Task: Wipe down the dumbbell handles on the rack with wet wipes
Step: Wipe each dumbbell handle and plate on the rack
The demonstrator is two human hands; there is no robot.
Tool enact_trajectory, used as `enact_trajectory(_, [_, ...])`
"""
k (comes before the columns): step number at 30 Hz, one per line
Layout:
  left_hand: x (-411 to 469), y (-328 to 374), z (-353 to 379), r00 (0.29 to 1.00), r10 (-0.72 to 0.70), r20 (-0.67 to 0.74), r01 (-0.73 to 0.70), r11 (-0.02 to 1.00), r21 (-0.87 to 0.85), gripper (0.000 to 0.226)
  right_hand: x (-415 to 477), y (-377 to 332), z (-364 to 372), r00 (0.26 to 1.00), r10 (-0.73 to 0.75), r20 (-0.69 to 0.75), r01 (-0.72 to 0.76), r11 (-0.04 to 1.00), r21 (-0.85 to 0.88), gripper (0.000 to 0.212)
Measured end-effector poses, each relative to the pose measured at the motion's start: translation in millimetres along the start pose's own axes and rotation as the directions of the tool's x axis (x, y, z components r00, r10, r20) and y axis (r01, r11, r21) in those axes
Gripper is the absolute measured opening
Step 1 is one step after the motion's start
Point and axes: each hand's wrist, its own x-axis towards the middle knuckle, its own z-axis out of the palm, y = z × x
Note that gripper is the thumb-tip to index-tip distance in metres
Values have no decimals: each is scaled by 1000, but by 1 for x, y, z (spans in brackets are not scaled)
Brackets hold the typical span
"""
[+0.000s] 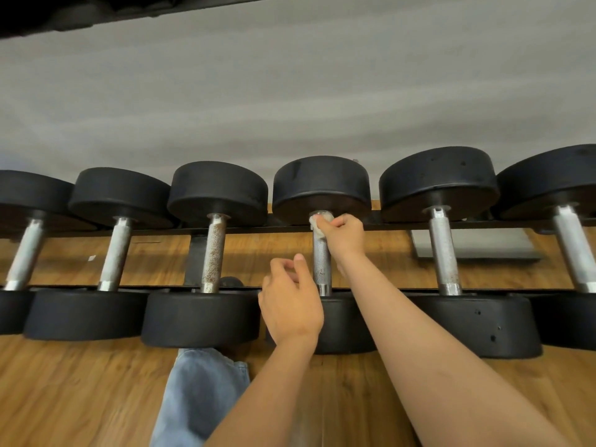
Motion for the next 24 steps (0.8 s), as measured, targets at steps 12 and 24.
enact_trajectory(12, [0,0,-2,1000,-9,19,9,1000,-18,43,-24,15,-38,921,-30,390,157,942,-298,32])
enact_trajectory(24, [0,0,-3,1000,-4,19,4,1000,-16,49,-25,18,-59,803,59,593,259,862,-436,23])
